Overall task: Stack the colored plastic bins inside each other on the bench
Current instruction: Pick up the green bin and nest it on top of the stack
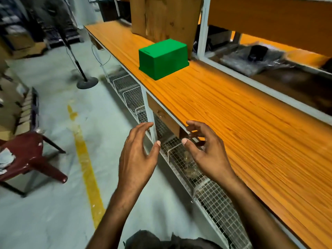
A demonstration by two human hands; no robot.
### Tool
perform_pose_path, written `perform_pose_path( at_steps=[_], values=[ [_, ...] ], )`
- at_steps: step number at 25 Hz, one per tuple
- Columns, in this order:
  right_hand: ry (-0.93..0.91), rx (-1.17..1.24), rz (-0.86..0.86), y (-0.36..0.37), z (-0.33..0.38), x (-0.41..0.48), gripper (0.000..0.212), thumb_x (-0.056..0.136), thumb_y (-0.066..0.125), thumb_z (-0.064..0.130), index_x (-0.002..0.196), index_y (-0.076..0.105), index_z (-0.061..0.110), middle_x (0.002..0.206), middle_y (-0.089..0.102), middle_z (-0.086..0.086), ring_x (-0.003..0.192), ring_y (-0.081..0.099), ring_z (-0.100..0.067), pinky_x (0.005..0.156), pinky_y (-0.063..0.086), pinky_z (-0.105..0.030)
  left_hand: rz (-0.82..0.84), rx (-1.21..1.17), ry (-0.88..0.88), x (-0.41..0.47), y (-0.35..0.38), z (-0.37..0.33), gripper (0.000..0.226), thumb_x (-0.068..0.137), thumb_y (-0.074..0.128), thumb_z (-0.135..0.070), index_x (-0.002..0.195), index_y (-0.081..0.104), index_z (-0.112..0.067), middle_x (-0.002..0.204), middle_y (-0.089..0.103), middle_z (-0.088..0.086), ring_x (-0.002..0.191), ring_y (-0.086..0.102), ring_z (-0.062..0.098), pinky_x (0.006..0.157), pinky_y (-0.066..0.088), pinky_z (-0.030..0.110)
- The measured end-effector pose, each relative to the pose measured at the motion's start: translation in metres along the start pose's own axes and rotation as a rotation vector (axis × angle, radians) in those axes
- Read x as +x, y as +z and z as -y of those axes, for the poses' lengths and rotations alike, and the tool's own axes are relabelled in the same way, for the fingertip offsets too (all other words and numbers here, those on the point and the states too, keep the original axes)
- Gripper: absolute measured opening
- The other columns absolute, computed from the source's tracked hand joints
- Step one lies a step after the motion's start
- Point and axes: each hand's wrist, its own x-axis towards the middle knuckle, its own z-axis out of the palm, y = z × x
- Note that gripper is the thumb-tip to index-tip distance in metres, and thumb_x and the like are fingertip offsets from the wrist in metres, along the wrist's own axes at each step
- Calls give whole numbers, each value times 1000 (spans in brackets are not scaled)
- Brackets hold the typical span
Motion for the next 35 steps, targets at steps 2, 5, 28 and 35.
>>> perform_pose_path(
  at_steps=[2, 5, 28, 35],
  values=[
    [-8, 35, -3, 22, 1, 43, 47, 93, 73, 28, 136, 56, 40, 127, 61, 23, 112, 60, 7, 90, 61, -37, -4, -22, 16, 48, 2, 22, 51, 92, 69, -27, 138, 51, -40, 143, 49, -18, 131, 52, 7, 102, 51, 38],
    [-15, 49, -30, 63, -1, 111, 45, 94, 72, 26, 134, 57, 41, 125, 59, 29, 110, 59, 10, 79, 59, -20, 5, -44, 59, 126, 5, 61, 49, 93, 69, -28, 137, 52, -39, 144, 49, -18, 131, 51, 6, 99, 52, 36],
    [329, 79, -391, 248, -94, 537, 53, 87, 80, 18, 134, 58, 28, 128, 64, 10, 114, 63, -8, 75, 55, -21, 329, -318, -80, 624, 115, 299, 57, 91, 73, -22, 141, 48, -31, 139, 53, -12, 127, 53, 12, 96, 54, 42],
    [525, 3, -391, 277, -128, 592, 69, 79, 82, 12, 141, 52, 22, 131, 65, 9, 119, 63, -11, 105, 53, -40, 600, -239, -166, 718, 182, 346, 93, 82, 76, -32, 159, 25, -23, 160, 40, 4, 145, 41, 21, 116, 40, 45]
  ],
)
